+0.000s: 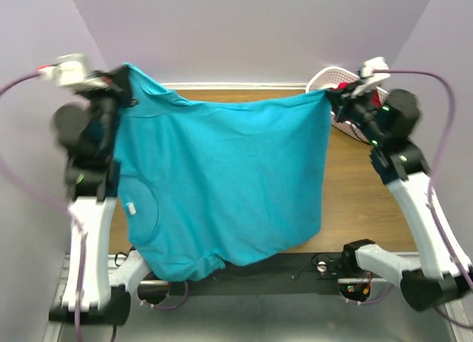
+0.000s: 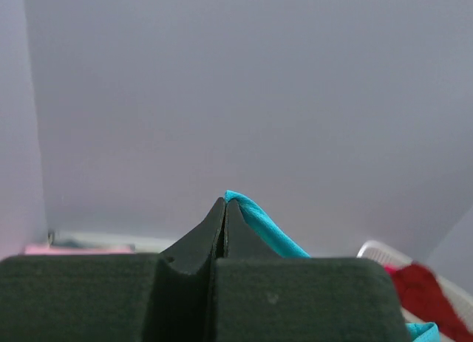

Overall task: Fold and stack the t-shirts
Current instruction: Flatten the tshirt out

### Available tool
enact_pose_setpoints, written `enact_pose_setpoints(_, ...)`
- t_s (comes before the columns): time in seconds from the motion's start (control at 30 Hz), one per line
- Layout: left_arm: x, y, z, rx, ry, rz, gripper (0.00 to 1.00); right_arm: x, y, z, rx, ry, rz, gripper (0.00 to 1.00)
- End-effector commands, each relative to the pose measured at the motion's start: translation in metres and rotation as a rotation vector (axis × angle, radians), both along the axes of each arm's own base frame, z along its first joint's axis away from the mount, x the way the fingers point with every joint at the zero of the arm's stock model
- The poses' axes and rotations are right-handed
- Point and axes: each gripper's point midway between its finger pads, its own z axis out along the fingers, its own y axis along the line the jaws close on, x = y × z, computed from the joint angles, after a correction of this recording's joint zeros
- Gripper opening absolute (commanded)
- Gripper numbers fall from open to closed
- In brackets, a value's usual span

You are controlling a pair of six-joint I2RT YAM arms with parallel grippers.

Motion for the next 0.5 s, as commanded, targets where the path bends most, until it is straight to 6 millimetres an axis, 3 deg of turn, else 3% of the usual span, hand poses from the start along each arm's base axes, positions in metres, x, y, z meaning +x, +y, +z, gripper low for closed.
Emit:
enact_pose_setpoints(0.0, 0.094, -0.011, -0.124, 0.046, 0.299, -0.053, 0.00, 0.048, -0.010, -0.119, -0.100, 0.300, -0.108, 0.01)
enact_pose_setpoints(0.03, 0.107, -0.012, -0.146, 0.053, 0.339, -0.059, 0.00, 0.056, -0.011, -0.136, -0.136, 0.324, -0.117, 0.01)
enact_pose_setpoints(0.1, 0.155, -0.016, -0.232, 0.058, 0.518, -0.078, 0.00, 0.080, -0.016, -0.192, -0.207, 0.417, -0.162, 0.01)
enact_pose_setpoints(0.17, 0.177, -0.019, -0.268, 0.059, 0.581, -0.095, 0.00, 0.097, -0.021, -0.227, -0.252, 0.458, -0.196, 0.01)
enact_pose_setpoints(0.2, 0.188, -0.021, -0.287, 0.057, 0.624, -0.101, 0.00, 0.106, -0.020, -0.261, -0.289, 0.519, -0.197, 0.01)
enact_pose_setpoints(0.23, 0.206, -0.022, -0.323, 0.057, 0.705, -0.106, 0.00, 0.112, -0.021, -0.275, -0.326, 0.532, -0.194, 0.01)
enact_pose_setpoints(0.3, 0.223, -0.023, -0.354, 0.050, 0.774, -0.101, 0.00, 0.127, -0.029, -0.294, -0.363, 0.532, -0.237, 0.01)
enact_pose_setpoints(0.33, 0.235, -0.023, -0.377, 0.044, 0.818, -0.102, 0.00, 0.133, -0.030, -0.315, -0.408, 0.558, -0.232, 0.01)
enact_pose_setpoints(0.43, 0.254, -0.024, -0.401, 0.020, 0.854, -0.100, 0.00, 0.151, -0.037, -0.331, -0.456, 0.546, -0.259, 0.01)
enact_pose_setpoints(0.47, 0.259, -0.024, -0.403, 0.019, 0.854, -0.100, 0.00, 0.157, -0.039, -0.347, -0.473, 0.567, -0.264, 0.01)
